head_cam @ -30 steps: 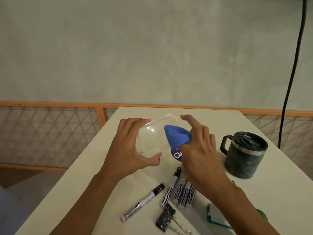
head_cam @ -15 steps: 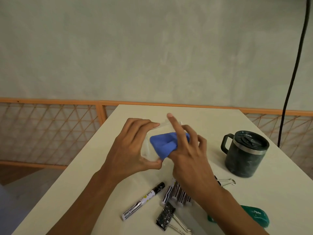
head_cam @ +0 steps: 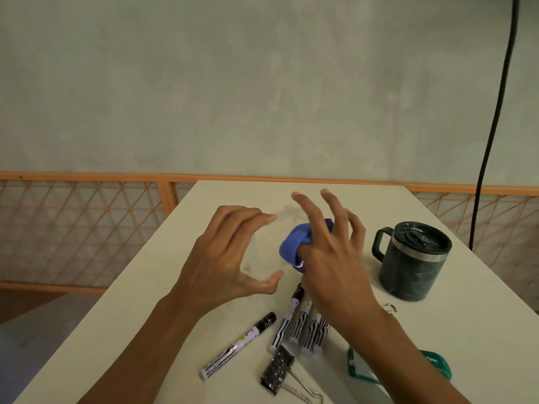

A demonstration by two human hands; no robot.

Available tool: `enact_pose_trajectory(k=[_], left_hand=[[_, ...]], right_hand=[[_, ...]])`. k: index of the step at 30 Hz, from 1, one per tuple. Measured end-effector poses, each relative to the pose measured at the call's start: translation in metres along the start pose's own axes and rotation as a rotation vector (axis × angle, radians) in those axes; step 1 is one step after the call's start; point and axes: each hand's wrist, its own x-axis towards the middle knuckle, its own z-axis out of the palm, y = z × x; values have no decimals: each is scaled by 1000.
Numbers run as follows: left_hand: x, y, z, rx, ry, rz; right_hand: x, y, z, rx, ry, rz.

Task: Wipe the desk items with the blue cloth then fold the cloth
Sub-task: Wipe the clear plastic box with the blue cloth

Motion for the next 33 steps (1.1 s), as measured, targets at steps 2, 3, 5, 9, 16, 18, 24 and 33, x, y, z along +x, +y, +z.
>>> enact_pose_trajectory(k=[2,3,5,9,16,18,24,33], left_hand=[[-1,5,2,-11,6,9],[-2,7,4,-21,7,16],[-3,9,5,-26,5,43],[-4,0,3,-32,21,9],[-6,4,8,-72,78,-35],[-9,8,13,-102,81,-35],[1,13,9,-91,113,-41],[2,-2,-7,-43,24,-108]], right_hand=[[0,-12,1,73,23,-12],[-1,-21,1,129,48,-33],[-1,-34,1,233,87,-62],[-3,-30,6,217,95,-69],[0,-36,3,532,117,-21],[5,-40,0,622,159,41],[3,-51,-3,435,141,-57],[0,-18,-9,96,58,-158]])
